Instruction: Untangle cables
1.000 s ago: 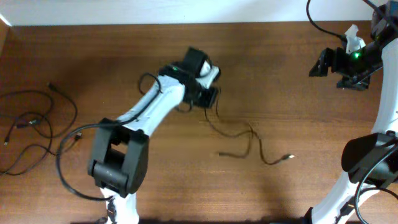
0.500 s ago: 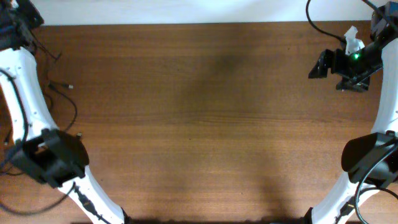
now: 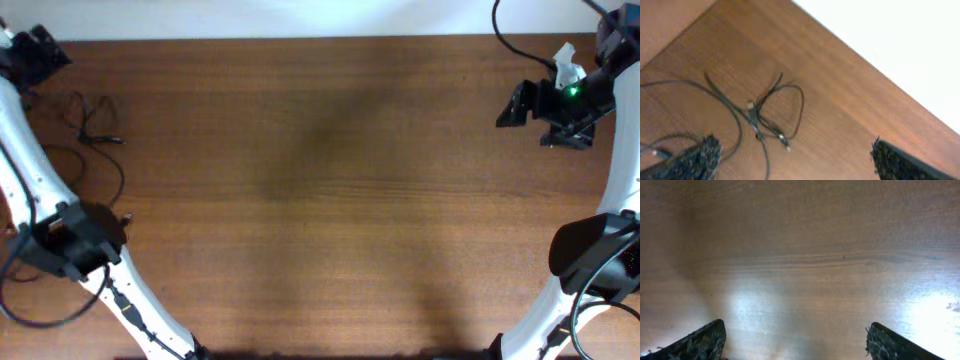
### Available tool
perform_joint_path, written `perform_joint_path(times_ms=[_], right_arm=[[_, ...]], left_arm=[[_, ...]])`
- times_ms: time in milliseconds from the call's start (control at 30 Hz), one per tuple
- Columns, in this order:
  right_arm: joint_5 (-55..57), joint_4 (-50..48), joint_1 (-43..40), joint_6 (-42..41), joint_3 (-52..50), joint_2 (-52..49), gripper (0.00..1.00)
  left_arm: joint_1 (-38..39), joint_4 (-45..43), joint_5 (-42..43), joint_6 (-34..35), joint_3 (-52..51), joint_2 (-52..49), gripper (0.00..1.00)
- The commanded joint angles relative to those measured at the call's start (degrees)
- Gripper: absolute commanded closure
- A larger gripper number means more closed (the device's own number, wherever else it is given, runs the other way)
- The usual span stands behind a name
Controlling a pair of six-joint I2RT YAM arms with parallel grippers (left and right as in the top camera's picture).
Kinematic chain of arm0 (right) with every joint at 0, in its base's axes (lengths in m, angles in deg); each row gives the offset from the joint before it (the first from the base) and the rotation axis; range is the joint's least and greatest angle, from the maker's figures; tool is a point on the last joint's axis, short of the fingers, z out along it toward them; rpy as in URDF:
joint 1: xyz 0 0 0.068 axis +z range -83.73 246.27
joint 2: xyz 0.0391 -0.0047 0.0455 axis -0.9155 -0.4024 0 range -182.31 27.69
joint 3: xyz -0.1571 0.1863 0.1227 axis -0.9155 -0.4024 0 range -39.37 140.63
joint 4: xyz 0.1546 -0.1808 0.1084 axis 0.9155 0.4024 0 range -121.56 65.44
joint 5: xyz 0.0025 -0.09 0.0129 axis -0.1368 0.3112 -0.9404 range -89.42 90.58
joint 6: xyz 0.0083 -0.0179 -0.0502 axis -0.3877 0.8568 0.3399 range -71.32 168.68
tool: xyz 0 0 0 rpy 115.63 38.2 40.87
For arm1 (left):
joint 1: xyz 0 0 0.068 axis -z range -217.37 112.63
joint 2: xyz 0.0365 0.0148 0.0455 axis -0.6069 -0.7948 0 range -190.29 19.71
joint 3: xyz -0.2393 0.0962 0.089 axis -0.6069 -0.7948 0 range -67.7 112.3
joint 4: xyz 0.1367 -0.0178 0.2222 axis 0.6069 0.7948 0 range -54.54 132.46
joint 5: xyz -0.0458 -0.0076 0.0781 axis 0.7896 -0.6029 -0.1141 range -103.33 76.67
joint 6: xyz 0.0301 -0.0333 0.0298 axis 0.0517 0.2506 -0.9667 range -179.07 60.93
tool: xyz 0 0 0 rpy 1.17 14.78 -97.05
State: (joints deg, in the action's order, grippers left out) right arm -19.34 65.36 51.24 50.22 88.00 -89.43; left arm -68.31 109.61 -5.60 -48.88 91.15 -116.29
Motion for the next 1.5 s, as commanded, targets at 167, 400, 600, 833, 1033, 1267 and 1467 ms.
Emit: perform_joint_path(times_ms=[167,400,600,833,1033,1267,1467], right_arm=[[-3.6,-0.2,1.3,2.2,-0.1,2.3,0.18],[-3.4,0.4,3.4,2.5,0.1,19.3,0.18],[-1.4,0.4,3.4,2.5,0.1,35.0,0.05],[-5.7,0.4,3.4,-5.7,0.1,36.0,0.01],[-3.3,0.4,3.4,-5.0,0.0,34.2,0.01],[3.7,-24.8,12.5,-5.0,-33.5,56.6,0.01],[2.9,-72.4,15.9,-5.0,-93.5,95.1,0.01]], left_arm=[[-1.1,5.6,1.6,0.9,1.7,3.9,0.01],[10.7,16.2,2.6,0.9,1.7,23.8,0.01],[18.2,22.6,2.6,0.9,1.6,24.7,0.01],[18.1,22.6,2.6,0.9,1.6,24.7,0.01],[18.1,22.6,2.6,0.9,1.6,24.7,0.01],[18.1,22.6,2.6,0.9,1.6,24.7,0.01],[18.1,22.6,2.6,0.9,1.6,24.7,0.01]])
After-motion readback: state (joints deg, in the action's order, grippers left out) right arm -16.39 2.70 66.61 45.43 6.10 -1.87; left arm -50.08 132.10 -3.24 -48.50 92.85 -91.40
